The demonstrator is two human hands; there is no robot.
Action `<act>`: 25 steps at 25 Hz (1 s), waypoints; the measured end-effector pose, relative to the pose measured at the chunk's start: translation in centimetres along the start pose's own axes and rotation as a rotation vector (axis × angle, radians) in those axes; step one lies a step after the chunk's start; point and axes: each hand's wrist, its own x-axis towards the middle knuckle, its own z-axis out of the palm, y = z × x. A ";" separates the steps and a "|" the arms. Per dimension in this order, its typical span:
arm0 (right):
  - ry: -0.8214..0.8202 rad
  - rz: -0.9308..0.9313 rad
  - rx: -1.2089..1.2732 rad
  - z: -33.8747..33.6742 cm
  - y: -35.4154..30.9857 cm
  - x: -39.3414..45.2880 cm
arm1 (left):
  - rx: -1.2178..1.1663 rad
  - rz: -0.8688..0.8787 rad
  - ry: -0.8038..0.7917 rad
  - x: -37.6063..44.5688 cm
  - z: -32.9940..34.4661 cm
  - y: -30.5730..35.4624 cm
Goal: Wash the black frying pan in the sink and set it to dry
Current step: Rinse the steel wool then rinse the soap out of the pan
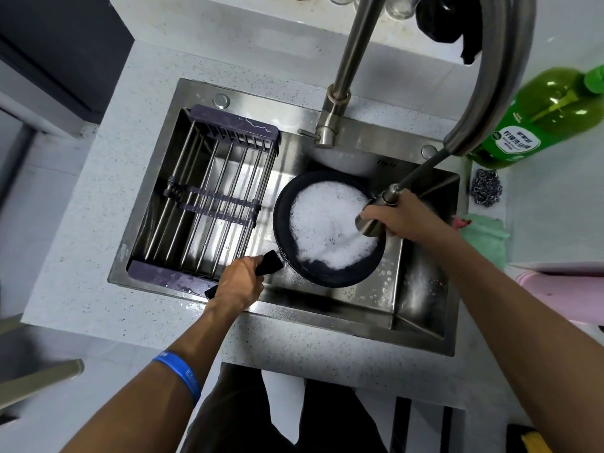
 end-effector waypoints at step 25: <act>-0.005 0.023 0.051 2.7 0.0 -0.8 | 0.033 0.034 0.015 0.3 0.1 -0.4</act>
